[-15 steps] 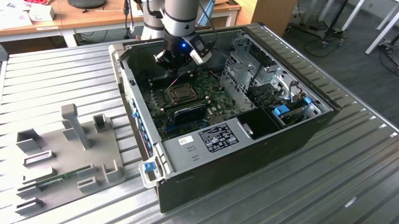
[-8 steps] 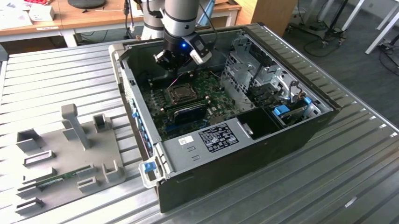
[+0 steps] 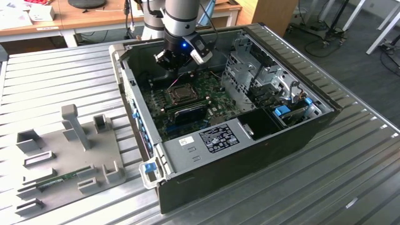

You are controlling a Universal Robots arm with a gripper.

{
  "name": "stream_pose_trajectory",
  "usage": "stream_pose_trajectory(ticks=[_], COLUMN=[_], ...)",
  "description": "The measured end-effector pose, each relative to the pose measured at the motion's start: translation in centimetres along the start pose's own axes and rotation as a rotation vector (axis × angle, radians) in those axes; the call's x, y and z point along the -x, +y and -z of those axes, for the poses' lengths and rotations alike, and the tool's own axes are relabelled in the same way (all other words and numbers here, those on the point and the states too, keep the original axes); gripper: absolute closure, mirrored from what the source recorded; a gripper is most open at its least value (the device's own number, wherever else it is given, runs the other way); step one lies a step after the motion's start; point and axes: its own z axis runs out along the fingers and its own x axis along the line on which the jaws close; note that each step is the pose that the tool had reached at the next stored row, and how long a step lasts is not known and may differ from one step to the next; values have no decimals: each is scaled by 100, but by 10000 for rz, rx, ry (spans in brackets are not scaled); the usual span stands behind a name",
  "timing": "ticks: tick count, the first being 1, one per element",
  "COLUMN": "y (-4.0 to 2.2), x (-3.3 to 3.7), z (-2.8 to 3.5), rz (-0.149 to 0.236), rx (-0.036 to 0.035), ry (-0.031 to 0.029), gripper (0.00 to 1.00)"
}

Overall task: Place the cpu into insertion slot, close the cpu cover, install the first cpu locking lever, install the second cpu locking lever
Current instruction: 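Install the first cpu locking lever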

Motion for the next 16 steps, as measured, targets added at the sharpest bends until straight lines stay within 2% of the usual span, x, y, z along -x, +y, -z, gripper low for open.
stream_pose_trajectory(ticks=[16], y=[-20], x=[0], z=[-26], rz=[0], rx=[-3], ry=[2], gripper=[90])
